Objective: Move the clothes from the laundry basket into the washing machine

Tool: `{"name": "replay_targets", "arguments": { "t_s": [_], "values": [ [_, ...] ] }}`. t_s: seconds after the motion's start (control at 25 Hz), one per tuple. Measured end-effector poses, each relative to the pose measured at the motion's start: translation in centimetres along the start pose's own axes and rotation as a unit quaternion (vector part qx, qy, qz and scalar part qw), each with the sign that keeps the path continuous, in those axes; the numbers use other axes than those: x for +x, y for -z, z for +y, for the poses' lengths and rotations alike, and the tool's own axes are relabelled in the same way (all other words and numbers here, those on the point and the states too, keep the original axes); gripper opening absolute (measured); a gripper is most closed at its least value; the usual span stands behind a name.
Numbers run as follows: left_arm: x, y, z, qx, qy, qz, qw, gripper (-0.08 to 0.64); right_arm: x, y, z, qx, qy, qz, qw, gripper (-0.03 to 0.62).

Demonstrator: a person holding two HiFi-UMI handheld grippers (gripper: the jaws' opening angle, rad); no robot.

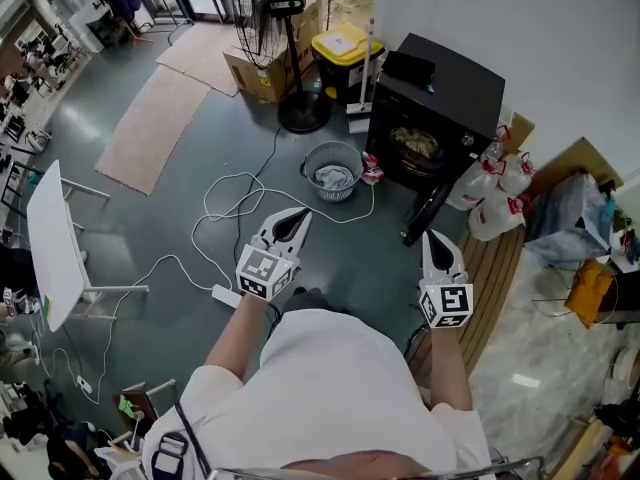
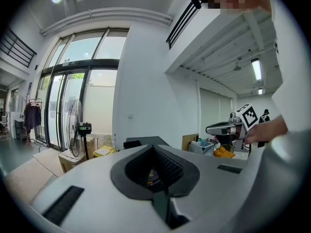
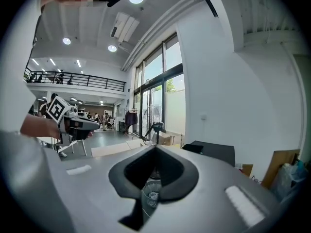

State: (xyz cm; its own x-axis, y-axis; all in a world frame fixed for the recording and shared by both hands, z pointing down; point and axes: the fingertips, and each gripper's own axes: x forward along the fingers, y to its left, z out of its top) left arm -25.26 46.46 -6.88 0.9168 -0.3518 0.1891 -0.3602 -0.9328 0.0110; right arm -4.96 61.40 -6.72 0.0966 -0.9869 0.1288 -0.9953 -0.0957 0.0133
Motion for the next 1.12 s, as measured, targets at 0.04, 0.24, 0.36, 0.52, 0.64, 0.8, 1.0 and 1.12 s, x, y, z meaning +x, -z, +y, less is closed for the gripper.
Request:
{"name": "replay_targets", "arguments": {
  "t_s": [0.04,0.24,0.36,0.52,0.64,0.8,1.0,1.12],
  "values": [
    [0.2,0.0,0.0,0.000,0.000,0.001,1.0000,0.005,0.1,0.0,-0.1,0.001,-0.001,-0.001,1.000,0.011],
    [2.0,-0.1,0.7,-0.001,-0.001,0.002,1.0000,0.006,1.6,0.1,-0.6,0.001,-0.010,0.000,1.000,0.011],
    [3.4,0.3,1.3,-0.002,0.006,0.003,1.0000,0.005,2.9,0.7,-0.9,-0.001,-0.012,0.005,1.000,0.011],
    [5.6,1.0,3.5,0.000,0.015,0.007,0.9999,0.005,5.8,1.3,-1.4,-0.002,-0.006,0.010,1.000,0.011],
    [8.1,0.9,6.2,0.000,0.018,0.007,0.9998,0.006,8.9,1.4,-2.1,-0.002,-0.001,0.013,1.000,0.011],
    [12.0,-0.1,10.7,0.002,0.024,0.005,0.9997,0.006,13.8,0.9,-3.2,-0.001,0.008,0.015,1.000,0.011],
    [16.9,-1.9,16.0,0.015,0.040,0.008,0.9991,0.006,20.7,-0.3,-4.8,0.003,0.020,0.018,1.000,0.011],
    [20.0,-2.7,19.4,0.018,0.050,0.014,0.9985,0.005,25.1,-0.9,-5.4,0.005,0.025,0.022,0.999,0.011]
  ]
}}
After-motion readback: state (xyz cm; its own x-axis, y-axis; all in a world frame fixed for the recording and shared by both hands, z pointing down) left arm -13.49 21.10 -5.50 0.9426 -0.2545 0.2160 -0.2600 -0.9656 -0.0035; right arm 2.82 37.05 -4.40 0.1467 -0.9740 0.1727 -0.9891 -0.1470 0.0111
